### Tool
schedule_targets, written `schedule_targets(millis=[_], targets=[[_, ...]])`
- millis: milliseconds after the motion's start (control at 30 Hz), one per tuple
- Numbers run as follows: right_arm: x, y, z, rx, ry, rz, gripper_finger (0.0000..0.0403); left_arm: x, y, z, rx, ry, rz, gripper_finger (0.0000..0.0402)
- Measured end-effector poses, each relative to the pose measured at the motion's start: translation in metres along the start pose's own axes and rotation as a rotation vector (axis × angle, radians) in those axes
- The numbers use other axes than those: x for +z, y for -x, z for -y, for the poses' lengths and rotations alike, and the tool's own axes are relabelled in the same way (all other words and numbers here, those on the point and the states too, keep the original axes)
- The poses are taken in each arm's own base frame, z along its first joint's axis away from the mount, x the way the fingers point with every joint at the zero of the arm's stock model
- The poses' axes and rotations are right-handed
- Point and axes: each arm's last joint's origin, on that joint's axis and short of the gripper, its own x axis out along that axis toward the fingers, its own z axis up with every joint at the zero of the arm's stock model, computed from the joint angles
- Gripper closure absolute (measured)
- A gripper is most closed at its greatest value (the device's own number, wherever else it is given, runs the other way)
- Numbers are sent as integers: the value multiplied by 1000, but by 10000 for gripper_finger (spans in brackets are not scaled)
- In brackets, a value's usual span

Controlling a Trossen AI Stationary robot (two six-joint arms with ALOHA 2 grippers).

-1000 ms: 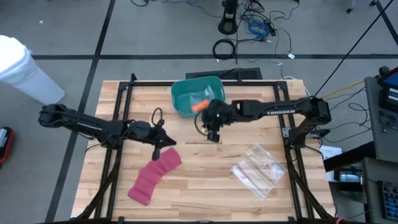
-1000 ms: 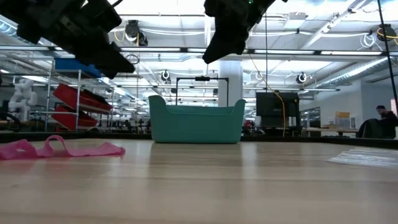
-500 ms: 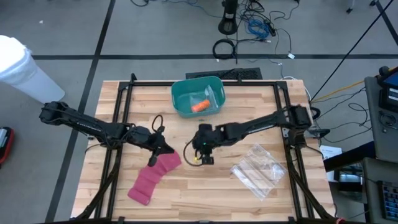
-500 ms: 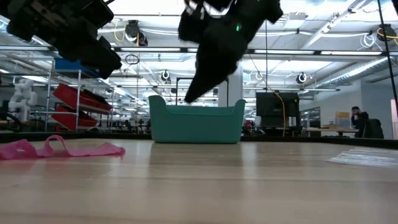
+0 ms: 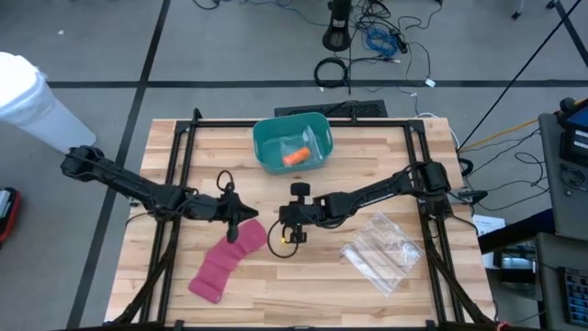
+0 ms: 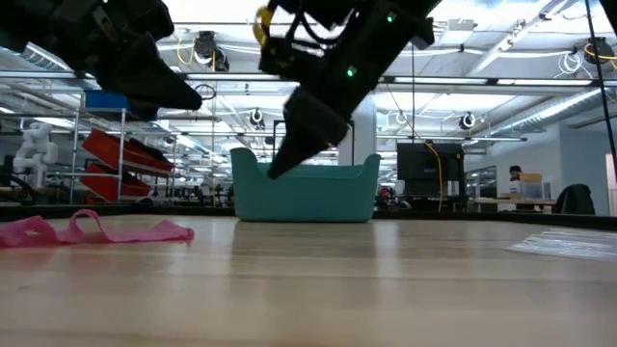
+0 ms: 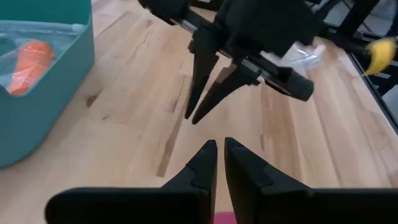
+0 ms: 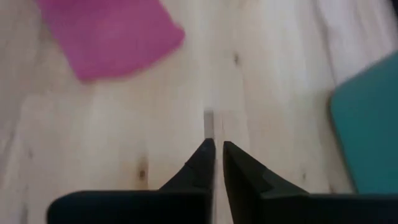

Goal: Roll bandage
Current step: Roll the pink bandage

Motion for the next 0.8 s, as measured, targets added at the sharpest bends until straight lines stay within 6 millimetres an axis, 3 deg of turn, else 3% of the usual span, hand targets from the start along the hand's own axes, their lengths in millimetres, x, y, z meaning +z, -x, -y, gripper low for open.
schedule_targets(millis=[367, 633, 800], targets=[[16, 20, 13, -11, 45, 99, 402, -11, 14, 30, 15, -14, 52, 366], [36, 69, 44, -47, 27, 220, 402, -15, 21, 39, 24, -24, 78, 366], [29, 103, 56, -60, 6, 293, 403, -16, 23, 43, -1, -25, 84, 366]])
